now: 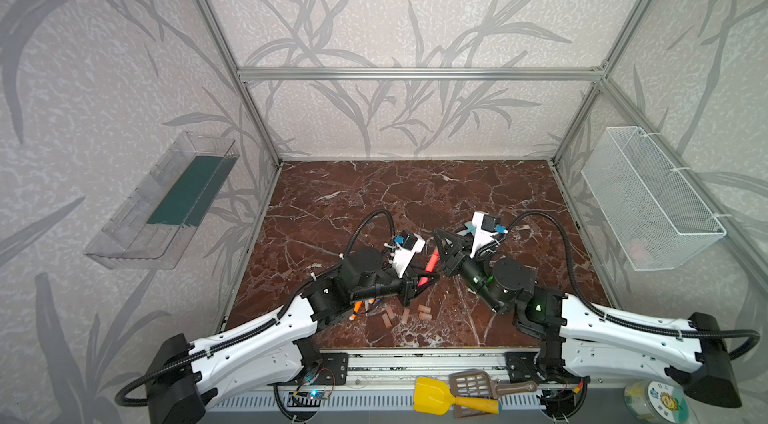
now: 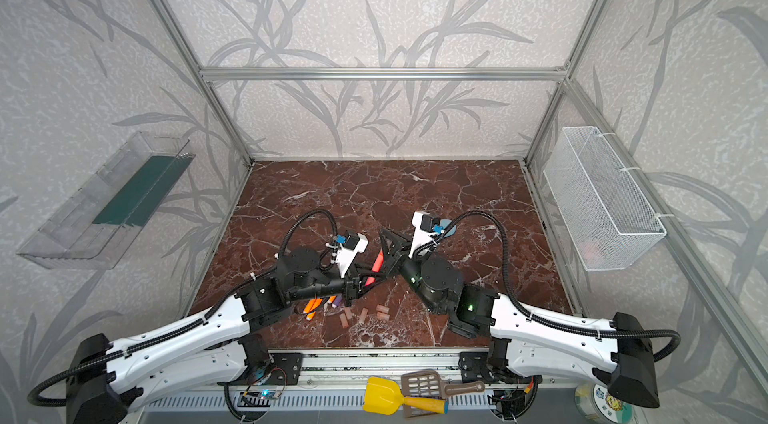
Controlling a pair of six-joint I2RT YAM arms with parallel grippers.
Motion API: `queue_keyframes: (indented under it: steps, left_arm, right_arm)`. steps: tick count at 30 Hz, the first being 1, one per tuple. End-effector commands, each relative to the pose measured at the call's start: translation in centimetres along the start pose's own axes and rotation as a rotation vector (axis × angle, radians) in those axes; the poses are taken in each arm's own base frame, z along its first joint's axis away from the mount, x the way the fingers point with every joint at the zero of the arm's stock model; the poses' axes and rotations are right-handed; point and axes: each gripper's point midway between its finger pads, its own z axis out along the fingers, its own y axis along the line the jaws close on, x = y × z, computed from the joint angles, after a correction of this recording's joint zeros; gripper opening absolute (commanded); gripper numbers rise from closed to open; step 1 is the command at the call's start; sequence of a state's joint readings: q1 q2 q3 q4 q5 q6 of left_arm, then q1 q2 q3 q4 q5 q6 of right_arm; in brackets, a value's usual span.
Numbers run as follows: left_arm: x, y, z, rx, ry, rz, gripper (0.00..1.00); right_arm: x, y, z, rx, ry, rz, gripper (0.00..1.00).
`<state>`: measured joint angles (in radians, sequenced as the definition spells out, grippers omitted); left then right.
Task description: Insert the pens into the pen caps
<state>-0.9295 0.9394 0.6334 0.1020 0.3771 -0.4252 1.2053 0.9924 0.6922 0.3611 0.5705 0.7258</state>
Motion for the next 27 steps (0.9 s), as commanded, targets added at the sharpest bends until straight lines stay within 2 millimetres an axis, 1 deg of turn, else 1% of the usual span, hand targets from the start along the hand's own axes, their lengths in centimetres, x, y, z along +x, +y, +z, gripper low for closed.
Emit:
queue_keyframes:
  steps: [1,3,6,8,10,11,13,15,17,19,20,21,24,27]
  left_arm:
    - [-11.3,2.2,-4.0,-0.244,-0.401,0.059,0.00]
    - [-11.8,2.4,-4.6,-0.274,-0.423,0.077,0.00]
    - [-12.2,1.9,-4.6,-0.265,-0.415,0.099,0.00]
    - [-12.4,1.5,-4.6,-0.232,-0.409,0.096,0.00]
    - [-12.6,0.9,-4.8,-0.140,-0.405,0.067,0.00]
    - [-12.9,0.6,-5.0,-0.097,-0.407,0.052,0.00]
    - [-13.3,0.3,-5.6,-0.038,-0.411,0.029,0.00]
    - [-13.6,0.3,-6.3,-0.043,-0.423,0.040,0.00]
    - [-13.6,0.7,-6.8,-0.084,-0.429,0.058,0.00]
    - [-13.5,1.2,-7.1,-0.124,-0.433,0.071,0.00]
    - [-13.6,1.5,-7.4,-0.144,-0.444,0.078,0.00]
    - [-13.5,1.8,-7.5,-0.162,-0.454,0.082,0.00]
    - [-13.4,2.8,-7.6,-0.211,-0.466,0.091,0.00]
    - [-13.4,3.1,-7.5,-0.226,-0.469,0.099,0.00]
  right_arm:
    - [8.6,-0.8,-1.6,0.020,0.296,-0.078,0.00]
    - [9.2,-0.7,-1.6,0.041,0.308,-0.076,0.00]
    - [9.9,-0.1,-1.3,0.019,0.326,-0.092,0.00]
    - [10.2,1.0,-1.3,-0.053,0.324,-0.113,0.00]
    - [10.4,3.1,-1.5,-0.194,0.305,-0.170,0.00]
    - [10.4,3.5,-1.7,-0.231,0.297,-0.190,0.00]
    - [10.5,3.7,-2.0,-0.270,0.286,-0.217,0.00]
    - [10.6,3.6,-2.1,-0.272,0.294,-0.229,0.00]
    - [10.9,3.1,-2.3,-0.244,0.307,-0.234,0.00]
    - [11.2,1.6,-2.4,-0.132,0.310,-0.231,0.00]
    - [11.3,0.6,-2.4,-0.063,0.314,-0.200,0.00]
    - [11.6,0.1,-2.5,-0.029,0.325,-0.162,0.00]
    - [13.1,0.3,-2.4,-0.032,0.367,-0.079,0.00]
    - [14.2,0.7,-2.2,-0.004,0.397,-0.092,0.00]
